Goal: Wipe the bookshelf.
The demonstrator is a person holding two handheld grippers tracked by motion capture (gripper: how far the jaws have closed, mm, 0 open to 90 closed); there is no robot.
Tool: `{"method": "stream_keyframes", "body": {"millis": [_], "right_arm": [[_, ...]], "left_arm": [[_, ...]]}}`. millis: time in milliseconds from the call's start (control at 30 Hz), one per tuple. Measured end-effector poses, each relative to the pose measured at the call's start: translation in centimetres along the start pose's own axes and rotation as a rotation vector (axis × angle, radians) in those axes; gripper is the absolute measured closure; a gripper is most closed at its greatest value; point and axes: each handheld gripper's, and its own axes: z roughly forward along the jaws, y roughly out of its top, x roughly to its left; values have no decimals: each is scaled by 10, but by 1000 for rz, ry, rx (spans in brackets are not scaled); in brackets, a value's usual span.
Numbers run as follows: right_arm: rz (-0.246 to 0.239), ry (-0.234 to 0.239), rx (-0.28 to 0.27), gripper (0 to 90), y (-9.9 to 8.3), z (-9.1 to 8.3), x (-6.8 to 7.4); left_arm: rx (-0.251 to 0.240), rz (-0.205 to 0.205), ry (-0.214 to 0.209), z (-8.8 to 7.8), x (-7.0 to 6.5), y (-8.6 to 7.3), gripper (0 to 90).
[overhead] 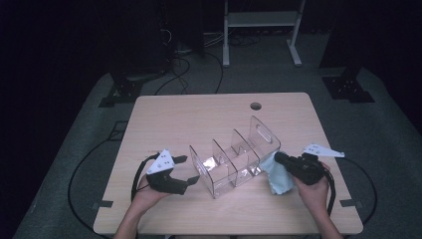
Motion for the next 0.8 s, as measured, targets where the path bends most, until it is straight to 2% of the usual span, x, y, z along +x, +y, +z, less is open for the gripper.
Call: {"method": "stream_keyframes", "body": {"millis": [267,433,600,733,800], "right_arm": [[-15,8,4,831,-2,3,4],[-38,31,15,831,-2,7,14],[-26,41,14,831,-2,7,13],[-24,43,12,831,-2,8,14],[-23,47,12,831,-2,8,14]], "left_arm": [[9,-18,67,13,16,5,184],[21,-28,85,20,22,5,185],[35,-46,94,28,27,5,191],[39,-66,108,35,28,5,245],[33,-75,112,38,27,5,321]]}}
